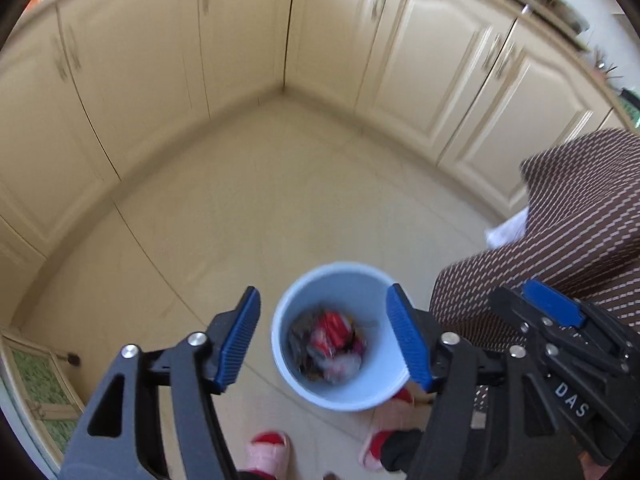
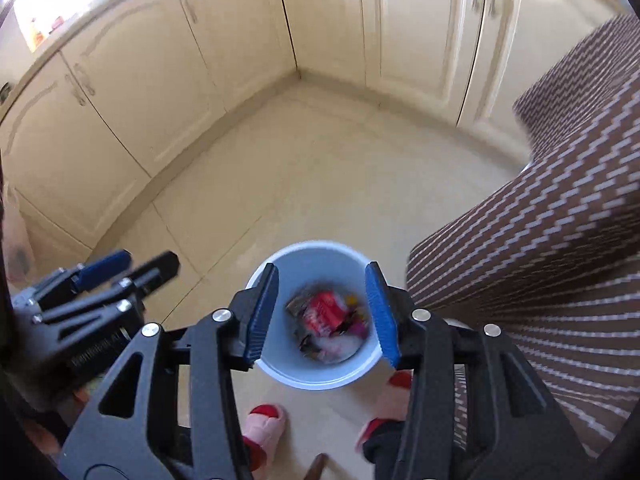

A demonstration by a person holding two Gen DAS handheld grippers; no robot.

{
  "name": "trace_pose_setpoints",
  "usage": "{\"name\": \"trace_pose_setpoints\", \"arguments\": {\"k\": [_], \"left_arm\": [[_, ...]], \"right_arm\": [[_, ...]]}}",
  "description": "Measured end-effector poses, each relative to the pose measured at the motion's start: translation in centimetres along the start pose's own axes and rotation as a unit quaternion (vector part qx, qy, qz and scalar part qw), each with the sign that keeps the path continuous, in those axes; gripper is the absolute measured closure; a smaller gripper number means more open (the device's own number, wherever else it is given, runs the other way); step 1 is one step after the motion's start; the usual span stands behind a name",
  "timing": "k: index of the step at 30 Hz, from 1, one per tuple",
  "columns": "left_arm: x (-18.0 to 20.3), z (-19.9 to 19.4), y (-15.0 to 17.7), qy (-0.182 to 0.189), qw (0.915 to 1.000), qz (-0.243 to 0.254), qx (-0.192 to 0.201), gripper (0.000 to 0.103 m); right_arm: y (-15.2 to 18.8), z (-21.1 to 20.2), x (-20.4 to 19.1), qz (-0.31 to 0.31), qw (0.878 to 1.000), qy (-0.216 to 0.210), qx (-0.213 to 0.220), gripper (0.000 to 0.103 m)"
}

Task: Collect trash

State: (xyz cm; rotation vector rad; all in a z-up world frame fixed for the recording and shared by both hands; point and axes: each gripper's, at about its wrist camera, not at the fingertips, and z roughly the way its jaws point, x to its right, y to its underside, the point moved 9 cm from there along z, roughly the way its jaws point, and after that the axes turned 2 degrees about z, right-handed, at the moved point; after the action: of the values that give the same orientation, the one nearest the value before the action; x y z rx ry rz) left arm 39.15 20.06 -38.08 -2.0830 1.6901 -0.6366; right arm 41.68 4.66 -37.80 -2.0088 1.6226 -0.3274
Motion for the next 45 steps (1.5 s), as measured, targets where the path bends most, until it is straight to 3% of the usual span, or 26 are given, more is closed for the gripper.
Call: {"name": "trace_pose_setpoints", "arguments": {"k": [2, 6, 14, 16, 23, 34, 38, 45], "left_arm": [[0.6, -4.0, -0.9, -0.028, 0.9983, 0.016, 0.049, 0.03], [2.6, -10.7, -1.0, -0.04, 0.9926, 0.041, 0.107, 0.024], [7.1, -23.4, 0.5, -0.027, 0.9779, 0.067, 0.196, 0.017], [7.8, -26.9, 1.2, -0.038, 0.9713, 0.07, 0.224, 0.016], [11.5, -35.4, 4.1, 0.0, 0.9575, 0.089, 0.274, 0.012], [14.5, -42.7, 6.8, 0.026, 0.94, 0.099, 0.326, 0.011], [14.9, -44.7, 7.1, 0.023, 0.9311, 0.1, 0.35, 0.01], [15.3, -46.4, 7.7, 0.025, 0.9244, 0.097, 0.368, 0.01]], "right_arm": [[-0.3, -4.2, -0.2, -0.019, 0.999, 0.013, 0.038, 0.054], [0.1, -11.9, -0.3, -0.044, 0.994, 0.029, 0.101, 0.05], [2.5, -26.8, 1.6, -0.045, 0.974, 0.06, 0.213, 0.038], [3.2, -29.6, 2.6, -0.043, 0.969, 0.069, 0.234, 0.033], [6.0, -39.0, 4.6, -0.025, 0.949, 0.087, 0.302, 0.025], [9.0, -47.3, 7.0, -0.023, 0.915, 0.133, 0.379, 0.015], [9.7, -48.9, 7.7, -0.019, 0.91, 0.135, 0.392, 0.015], [10.3, -50.3, 7.8, -0.021, 0.901, 0.14, 0.409, 0.013]]}}
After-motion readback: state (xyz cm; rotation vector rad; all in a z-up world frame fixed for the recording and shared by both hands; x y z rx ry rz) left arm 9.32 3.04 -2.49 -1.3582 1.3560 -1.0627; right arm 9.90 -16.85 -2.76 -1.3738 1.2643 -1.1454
